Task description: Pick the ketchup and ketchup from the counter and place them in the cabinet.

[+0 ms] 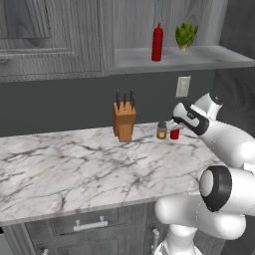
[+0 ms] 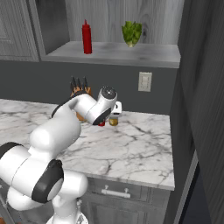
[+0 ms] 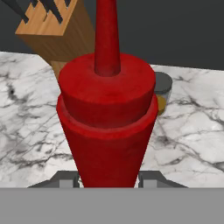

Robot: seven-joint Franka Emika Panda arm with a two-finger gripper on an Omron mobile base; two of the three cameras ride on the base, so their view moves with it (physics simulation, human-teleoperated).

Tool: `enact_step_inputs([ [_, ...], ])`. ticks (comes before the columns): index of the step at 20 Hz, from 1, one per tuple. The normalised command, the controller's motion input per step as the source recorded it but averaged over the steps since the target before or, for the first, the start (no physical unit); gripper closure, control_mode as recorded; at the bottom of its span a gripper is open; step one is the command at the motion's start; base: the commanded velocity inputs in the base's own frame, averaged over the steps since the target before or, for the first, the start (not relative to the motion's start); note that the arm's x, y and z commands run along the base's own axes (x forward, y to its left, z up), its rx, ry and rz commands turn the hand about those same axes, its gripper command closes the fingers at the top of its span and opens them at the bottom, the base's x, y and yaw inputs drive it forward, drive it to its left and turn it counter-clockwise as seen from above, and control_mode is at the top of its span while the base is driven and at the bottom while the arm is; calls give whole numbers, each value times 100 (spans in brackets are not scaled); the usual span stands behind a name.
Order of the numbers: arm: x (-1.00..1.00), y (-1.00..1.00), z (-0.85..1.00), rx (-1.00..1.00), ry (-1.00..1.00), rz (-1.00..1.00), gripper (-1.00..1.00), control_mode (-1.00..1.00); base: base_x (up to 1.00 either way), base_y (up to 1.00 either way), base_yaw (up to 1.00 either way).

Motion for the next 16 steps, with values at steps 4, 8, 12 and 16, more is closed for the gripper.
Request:
enact_step_inputs([
  [4, -31, 0, 72, 0, -5, 0, 100, -100, 0, 0, 0],
  [8, -25, 0, 78, 0, -5, 0, 100, -100, 0, 0, 0],
  [12, -27, 0, 81, 0, -7, 0, 100, -100, 0, 0, 0],
  [16, -32, 0, 76, 0, -7, 0, 100, -100, 0, 0, 0],
])
